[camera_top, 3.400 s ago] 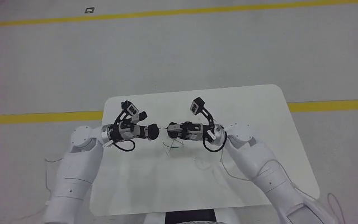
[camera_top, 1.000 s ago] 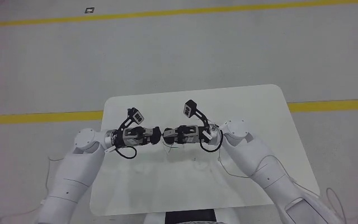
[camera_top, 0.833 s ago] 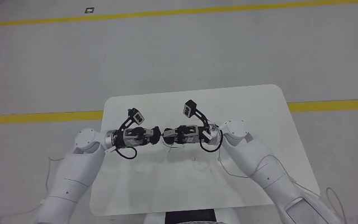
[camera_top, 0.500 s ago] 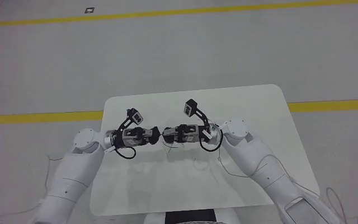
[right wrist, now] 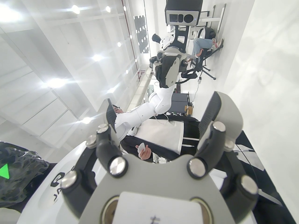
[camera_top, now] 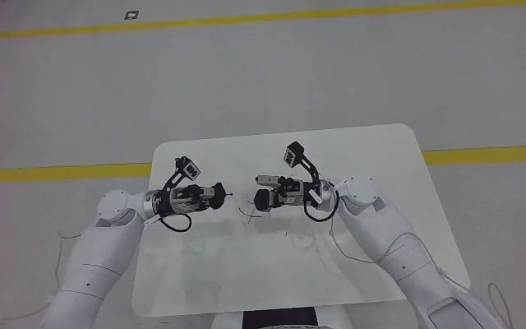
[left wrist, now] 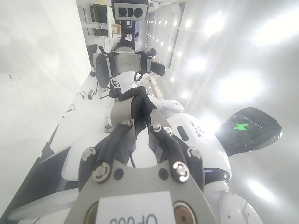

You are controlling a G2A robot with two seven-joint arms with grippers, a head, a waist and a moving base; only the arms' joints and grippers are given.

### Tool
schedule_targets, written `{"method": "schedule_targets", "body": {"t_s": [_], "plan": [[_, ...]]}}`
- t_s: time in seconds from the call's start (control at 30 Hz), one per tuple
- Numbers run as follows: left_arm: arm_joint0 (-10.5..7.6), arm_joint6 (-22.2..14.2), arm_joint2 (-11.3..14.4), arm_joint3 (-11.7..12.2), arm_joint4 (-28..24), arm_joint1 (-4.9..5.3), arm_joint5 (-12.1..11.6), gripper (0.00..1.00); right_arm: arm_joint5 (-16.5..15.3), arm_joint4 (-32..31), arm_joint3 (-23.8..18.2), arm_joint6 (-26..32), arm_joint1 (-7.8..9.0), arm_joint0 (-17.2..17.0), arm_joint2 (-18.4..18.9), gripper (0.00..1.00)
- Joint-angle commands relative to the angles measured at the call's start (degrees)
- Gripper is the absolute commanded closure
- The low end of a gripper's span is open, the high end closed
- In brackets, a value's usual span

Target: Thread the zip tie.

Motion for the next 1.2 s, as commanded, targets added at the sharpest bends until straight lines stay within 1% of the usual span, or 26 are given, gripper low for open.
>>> {"method": "schedule_targets", "body": {"t_s": [0.0, 0.1, 0.13, 0.2, 0.23, 0.27, 0.33, 0.43, 0.57, 0.7, 1.0, 1.03, 1.1, 1.13, 1.17], "plan": [[0.0, 0.0, 0.0, 0.0, -0.01, 0.0, 0.01, 1.0, 0.01, 0.0, 0.0, 0.01, 0.0, 0.0, 0.0, 0.0], [0.0, 0.0, 0.0, 0.0, -0.01, 0.0, 0.01, 1.0, 0.01, 0.0, 0.0, 0.01, 0.0, 0.0, 0.0, 0.0], [0.12, 1.15, 0.07, -0.43, 0.72, -0.02, -0.83, 1.0, 0.01, 0.0, 0.0, 0.01, 0.0, 0.0, 0.0, 0.0], [0.72, 1.21, -0.02, -0.84, 0.44, 0.0, -2.06, 1.0, 0.01, 0.0, 0.0, 0.01, 0.0, 0.0, 0.0, 0.0], [1.0, 0.88, -0.86, -0.41, -0.44, 0.12, -2.84, 1.0, 0.01, 0.0, 0.0, 0.01, 0.0, 0.0, 0.0, 0.0], [1.08, 0.42, -1.5, -0.26, -0.11, 0.28, -3.69, 1.0, 0.01, 0.0, 0.0, 0.01, 0.0, 0.0, 0.0, 0.0], [1.45, 0.0, -3.78, 0.16, 0.44, 0.78, -6.76, 1.0, 0.01, 0.0, 0.0, 0.01, 0.0, 0.0, 0.0, 0.0], [2.12, 0.0, -5.61, 0.0, 0.98, 1.37, -9.83, 1.0, 0.01, 0.0, 0.0, 0.01, 0.0, 0.0, 0.0, 0.0], [3.1, 0.0, -9.89, 0.0, 0.47, 2.22, -10.06, 1.0, 0.01, 0.0, 0.0, 0.01, 0.0, 0.0, 0.0, 0.0], [4.35, 0.0, -12.42, -0.32, 0.12, 2.27, -10.06, 1.0, 0.01, 0.0, 0.0, 0.01, 0.0, 0.0, 0.0, 0.0], [4.35, 0.0, -12.42, -0.32, 0.12, 2.27, -10.06, 1.0, 0.01, -0.39, -0.19, -0.26, 0.01, 0.02, -0.05, 0.0], [4.35, 0.0, -12.42, -0.32, 0.12, 2.27, -10.06, 1.0, 0.79, -4.0, -1.37, -1.02, 0.2, 0.51, -0.42, 0.0], [4.35, 0.0, -12.42, -0.32, 0.12, 2.27, -10.06, 1.0, 2.86, -9.49, -3.06, -0.71, 0.58, 1.6, -0.92, 0.0], [4.35, 0.0, -12.42, -0.32, 0.12, 2.27, -10.06, 1.0, 4.72, -13.35, -4.02, -0.23, 0.84, 2.56, -1.32, 0.0], [4.35, 0.0, -12.42, -0.32, 0.12, 2.27, -10.06, 1.0, 5.88, -15.16, -4.63, -0.01, 0.98, 3.08, -1.51, 0.0]]}}
